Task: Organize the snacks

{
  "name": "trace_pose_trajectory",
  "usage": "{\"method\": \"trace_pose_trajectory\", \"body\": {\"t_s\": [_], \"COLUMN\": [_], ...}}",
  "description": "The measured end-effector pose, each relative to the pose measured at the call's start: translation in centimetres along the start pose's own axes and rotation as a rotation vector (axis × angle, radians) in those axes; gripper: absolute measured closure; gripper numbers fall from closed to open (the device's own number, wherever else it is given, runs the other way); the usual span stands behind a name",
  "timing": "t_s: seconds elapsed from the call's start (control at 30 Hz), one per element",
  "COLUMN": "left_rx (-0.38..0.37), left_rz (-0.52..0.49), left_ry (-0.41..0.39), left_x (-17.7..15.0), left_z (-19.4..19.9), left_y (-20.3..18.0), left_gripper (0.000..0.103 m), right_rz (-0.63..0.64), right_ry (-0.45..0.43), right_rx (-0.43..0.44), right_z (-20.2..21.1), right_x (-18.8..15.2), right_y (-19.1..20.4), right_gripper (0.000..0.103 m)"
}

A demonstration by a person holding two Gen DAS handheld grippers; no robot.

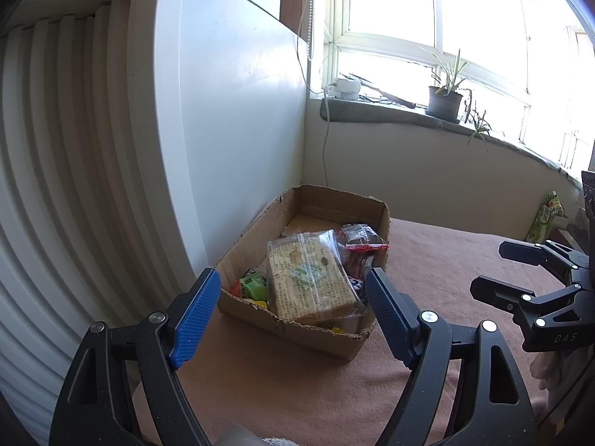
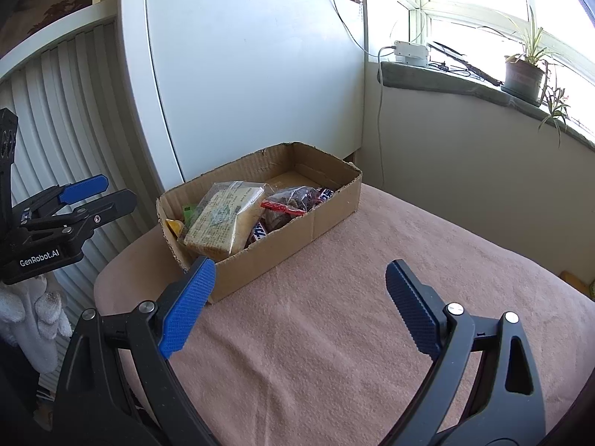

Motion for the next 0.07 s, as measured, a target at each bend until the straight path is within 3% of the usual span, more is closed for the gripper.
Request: {"method": "trace_pose_trajectory", "body": {"t_s": [0.07], "left_rx": [0.004], "left_rz": [-0.003], "left_ry": [0.005], "left_x": [-0.45], "left_z": [-0.12], "left_y": [0.01], "left_gripper": [0.023], "right_rz": [-0.006], "right_ry": [0.003], "right_rx": [-0.005], "right_z": [0.03], "right_x": [-0.3], "right_y": [-0.4], "right_gripper": [0.008]}}
Point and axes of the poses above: each gripper's, at about its wrist camera, not at the fingertips, and z roughly against the way its jaws point, y to its left, x to its top, the point moved 10 cm from there along -z, roughly the way its jaws point, and after that the axes turned 7 degrees about x, right-handed, at the moved point
